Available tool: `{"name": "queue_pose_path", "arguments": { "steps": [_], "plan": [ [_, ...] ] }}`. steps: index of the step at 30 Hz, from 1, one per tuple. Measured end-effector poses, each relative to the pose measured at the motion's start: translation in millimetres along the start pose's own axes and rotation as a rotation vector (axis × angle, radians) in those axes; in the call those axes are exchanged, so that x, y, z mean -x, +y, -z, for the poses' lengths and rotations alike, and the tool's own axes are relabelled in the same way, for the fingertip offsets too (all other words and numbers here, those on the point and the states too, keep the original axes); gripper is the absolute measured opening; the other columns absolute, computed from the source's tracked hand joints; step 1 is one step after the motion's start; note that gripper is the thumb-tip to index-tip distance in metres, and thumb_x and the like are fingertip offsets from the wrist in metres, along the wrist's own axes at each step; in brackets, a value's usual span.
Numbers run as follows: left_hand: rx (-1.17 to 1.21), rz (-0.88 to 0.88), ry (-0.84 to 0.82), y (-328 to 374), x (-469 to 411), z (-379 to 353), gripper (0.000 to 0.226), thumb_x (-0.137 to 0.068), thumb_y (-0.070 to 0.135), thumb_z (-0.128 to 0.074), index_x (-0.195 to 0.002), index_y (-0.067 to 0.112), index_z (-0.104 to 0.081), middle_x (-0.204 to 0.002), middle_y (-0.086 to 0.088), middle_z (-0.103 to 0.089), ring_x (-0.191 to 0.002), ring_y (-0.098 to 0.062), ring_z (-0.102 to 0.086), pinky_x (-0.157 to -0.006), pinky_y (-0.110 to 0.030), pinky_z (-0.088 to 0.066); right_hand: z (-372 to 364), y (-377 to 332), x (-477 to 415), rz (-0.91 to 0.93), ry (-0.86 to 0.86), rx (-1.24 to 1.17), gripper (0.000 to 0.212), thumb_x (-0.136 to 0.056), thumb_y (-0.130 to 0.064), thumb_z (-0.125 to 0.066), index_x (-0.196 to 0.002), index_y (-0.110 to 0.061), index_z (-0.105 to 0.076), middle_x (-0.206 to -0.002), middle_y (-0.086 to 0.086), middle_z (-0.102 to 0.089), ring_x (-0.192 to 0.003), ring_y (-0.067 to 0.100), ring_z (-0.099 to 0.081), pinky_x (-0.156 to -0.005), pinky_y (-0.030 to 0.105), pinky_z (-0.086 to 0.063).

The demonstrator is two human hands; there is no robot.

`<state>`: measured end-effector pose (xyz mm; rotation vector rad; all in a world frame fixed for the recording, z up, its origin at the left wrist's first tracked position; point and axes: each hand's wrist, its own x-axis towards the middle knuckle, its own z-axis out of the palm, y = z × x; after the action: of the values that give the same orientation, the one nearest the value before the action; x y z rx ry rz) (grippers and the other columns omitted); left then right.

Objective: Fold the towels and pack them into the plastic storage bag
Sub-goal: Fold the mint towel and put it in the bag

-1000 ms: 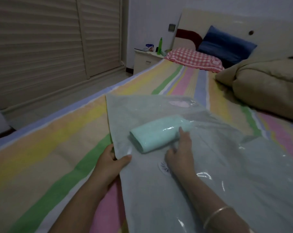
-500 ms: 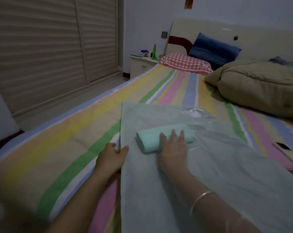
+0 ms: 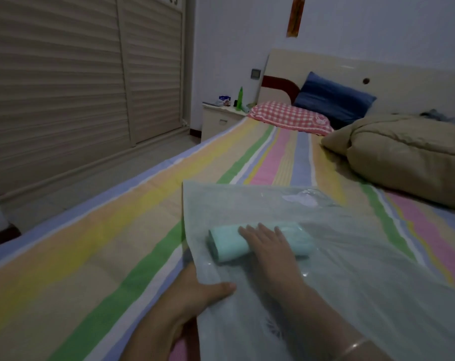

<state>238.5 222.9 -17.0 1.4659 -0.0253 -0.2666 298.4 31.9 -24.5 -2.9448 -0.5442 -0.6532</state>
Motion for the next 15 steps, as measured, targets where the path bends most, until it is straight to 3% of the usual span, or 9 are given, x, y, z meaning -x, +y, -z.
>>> {"name": "queue_pose_path", "arguments": {
  "steps": [1, 4, 7, 9, 11, 12, 13, 15],
  "plan": [
    [-0.014, -0.001, -0.026, -1.2, -3.6, 2.9, 0.076, -0.046, 0.023, -0.089, -0.117, 0.022, -0.061, -0.108, -0.002, -0.073, -0.101, -0.024, -0.068, -0.090, -0.047, -0.054, -5.6, 0.1, -5.2, 0.008, 0.026, -0.042, 0.057, -0.062, -0.023, -0.072, -0.118, -0.020, -0.066, -0.115, 0.004, -0.070, -0.105, 0.028, -0.067, -0.102, 0.041, -0.036],
    [-0.105, -0.035, -0.048, -2.6, -10.9, 11.4, 0.088, -0.040, 0.026, -0.089, -0.120, 0.025, -0.055, -0.111, 0.005, -0.071, -0.102, -0.011, -0.067, -0.091, -0.034, -0.054, -22.7, 1.6, -27.0, 0.045, 0.113, -0.149, 0.044, -0.079, -0.023, -0.052, -0.121, -0.023, -0.064, -0.120, 0.001, -0.067, -0.110, 0.025, -0.064, -0.106, 0.039, -0.038],
    [-0.293, -0.101, -0.038, -2.6, -16.3, 21.3, 0.117, -0.039, 0.039, -0.097, -0.139, 0.039, -0.035, -0.136, 0.021, -0.052, -0.124, 0.000, -0.051, -0.104, -0.033, -0.044, -38.9, 7.4, -60.6, 0.057, 0.135, -0.173, 0.048, -0.079, -0.016, -0.046, -0.123, -0.025, -0.063, -0.123, 0.000, -0.066, -0.113, 0.026, -0.063, -0.107, 0.037, -0.036],
    [-0.324, -0.088, -0.084, 1.1, -19.4, 21.2, 0.107, -0.049, 0.040, -0.094, -0.134, 0.055, -0.031, -0.135, 0.030, -0.049, -0.125, 0.009, -0.045, -0.101, -0.019, -0.042, -46.5, 13.1, -82.1, 0.056, 0.142, -0.116, 0.052, -0.072, -0.011, -0.050, -0.120, -0.024, -0.065, -0.120, 0.001, -0.067, -0.110, 0.027, -0.064, -0.104, 0.039, -0.040],
    [-0.305, -0.030, -0.123, 7.5, -18.0, 11.7, 0.076, -0.065, 0.034, -0.087, -0.112, 0.060, -0.034, -0.112, 0.031, -0.055, -0.097, 0.031, -0.045, -0.080, 0.002, -0.038, -50.0, 15.3, -98.1, 0.043, 0.150, -0.121, 0.048, -0.078, -0.019, -0.044, -0.121, -0.024, -0.065, -0.121, 0.000, -0.067, -0.112, 0.026, -0.062, -0.105, 0.040, -0.034],
    [-0.342, -0.004, -0.167, 8.5, -15.6, 9.4, 0.067, -0.071, 0.031, -0.082, -0.105, 0.057, -0.031, -0.104, 0.031, -0.051, -0.083, 0.038, -0.041, -0.073, 0.006, -0.035, -52.5, 16.8, -104.5, 0.041, 0.159, -0.133, 0.046, -0.081, -0.024, -0.043, -0.121, -0.023, -0.065, -0.121, 0.000, -0.066, -0.113, 0.026, -0.062, -0.105, 0.040, -0.033],
    [-0.382, 0.020, -0.163, 11.1, -14.4, 7.8, 0.063, -0.074, 0.029, -0.080, -0.104, 0.054, -0.029, -0.102, 0.032, -0.048, -0.078, 0.040, -0.038, -0.072, 0.007, -0.035, -55.8, 17.9, -110.0, 0.039, 0.162, -0.138, 0.046, -0.082, -0.027, -0.042, -0.121, -0.023, -0.066, -0.121, 0.000, -0.067, -0.112, 0.025, -0.062, -0.105, 0.039, -0.032],
    [-0.384, 0.029, -0.142, 12.6, -17.0, 10.2, 0.075, -0.068, 0.034, -0.084, -0.117, 0.053, -0.030, -0.116, 0.030, -0.053, -0.095, 0.035, -0.043, -0.086, 0.002, -0.038, -59.4, 16.9, -112.9, 0.037, 0.128, -0.136, 0.047, -0.081, -0.029, -0.042, -0.120, -0.023, -0.066, -0.119, 0.000, -0.067, -0.110, 0.024, -0.063, -0.105, 0.036, -0.032]
  ]
}}
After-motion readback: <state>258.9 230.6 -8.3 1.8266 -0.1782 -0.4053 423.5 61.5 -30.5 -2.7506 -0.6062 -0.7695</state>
